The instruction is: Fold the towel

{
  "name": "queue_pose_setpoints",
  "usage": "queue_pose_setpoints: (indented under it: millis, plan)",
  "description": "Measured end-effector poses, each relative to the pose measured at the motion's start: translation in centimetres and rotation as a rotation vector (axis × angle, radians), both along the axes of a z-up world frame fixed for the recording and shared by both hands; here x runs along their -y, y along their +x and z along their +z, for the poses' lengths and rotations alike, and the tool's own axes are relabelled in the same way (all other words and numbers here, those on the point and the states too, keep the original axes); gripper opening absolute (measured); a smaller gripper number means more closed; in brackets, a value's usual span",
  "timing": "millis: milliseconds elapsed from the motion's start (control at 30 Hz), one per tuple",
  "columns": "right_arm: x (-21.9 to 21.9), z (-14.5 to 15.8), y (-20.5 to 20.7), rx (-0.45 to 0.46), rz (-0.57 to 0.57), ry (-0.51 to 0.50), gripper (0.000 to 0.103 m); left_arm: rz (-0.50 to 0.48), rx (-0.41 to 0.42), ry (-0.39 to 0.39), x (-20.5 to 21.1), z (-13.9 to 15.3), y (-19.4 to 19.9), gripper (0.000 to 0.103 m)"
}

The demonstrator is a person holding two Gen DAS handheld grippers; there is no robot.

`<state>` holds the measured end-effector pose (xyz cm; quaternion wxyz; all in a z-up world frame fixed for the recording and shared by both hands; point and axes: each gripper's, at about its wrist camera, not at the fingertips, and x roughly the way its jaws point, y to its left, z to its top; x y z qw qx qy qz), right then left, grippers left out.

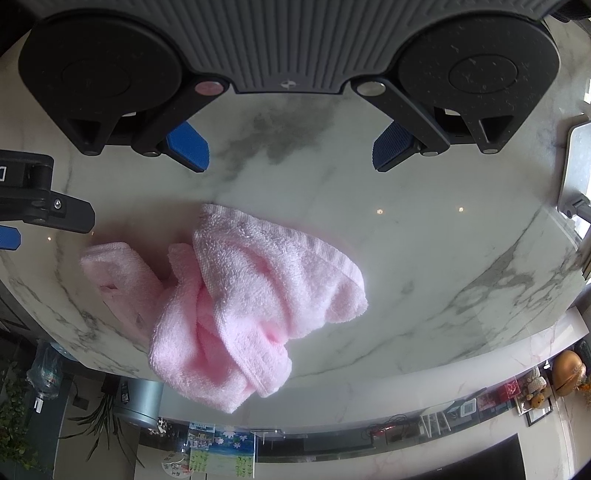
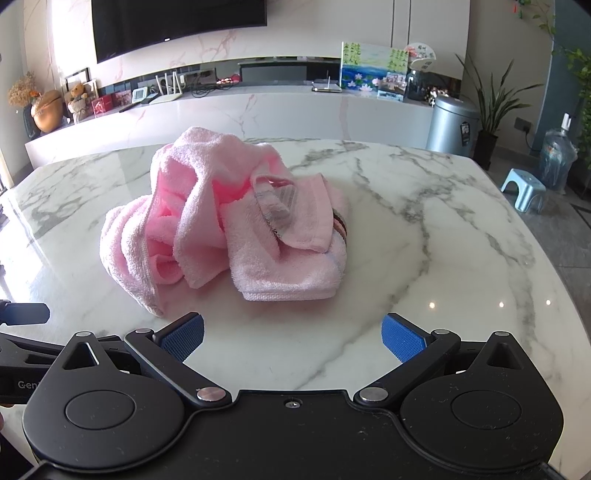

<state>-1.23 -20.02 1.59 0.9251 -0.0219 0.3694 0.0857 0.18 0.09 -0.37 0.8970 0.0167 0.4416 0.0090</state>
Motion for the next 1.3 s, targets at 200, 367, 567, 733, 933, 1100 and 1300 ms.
queue_pose_setpoints:
  millis: [200, 367, 567, 733, 933, 1100, 1300]
  plan:
    - [-0.09, 0.10, 0.08, -0.001, 0.003, -0.005, 0.103, 0.002, -0.001, 0.003, 0.00, -0.07, -0.07, 0.096]
    - [-0.13, 0.12, 0.10, -0.002, 0.003, -0.006, 0.103, -0.001, 0.003, 0.005, 0.05, -0.08, -0.14, 0.096]
    - [-0.12, 0.07, 0.12, -0.003, 0.004, -0.008, 0.103, -0.005, 0.009, 0.014, -0.01, -0.09, -0.25, 0.096]
    - [-0.10, 0.02, 0.19, -0.005, 0.008, -0.012, 0.103, -0.012, 0.013, 0.017, -0.04, -0.08, -0.27, 0.096]
    - [-0.09, -0.01, 0.18, -0.009, 0.011, -0.013, 0.103, -0.020, 0.011, 0.011, 0.01, -0.13, -0.25, 0.096]
    - [-0.14, -0.04, 0.28, -0.010, 0.012, -0.014, 0.103, -0.015, 0.009, 0.022, 0.13, -0.16, -0.19, 0.096]
    - [-0.27, -0.12, 0.24, -0.016, 0.016, -0.019, 0.103, -0.016, 0.001, 0.024, 0.25, -0.24, -0.19, 0.096]
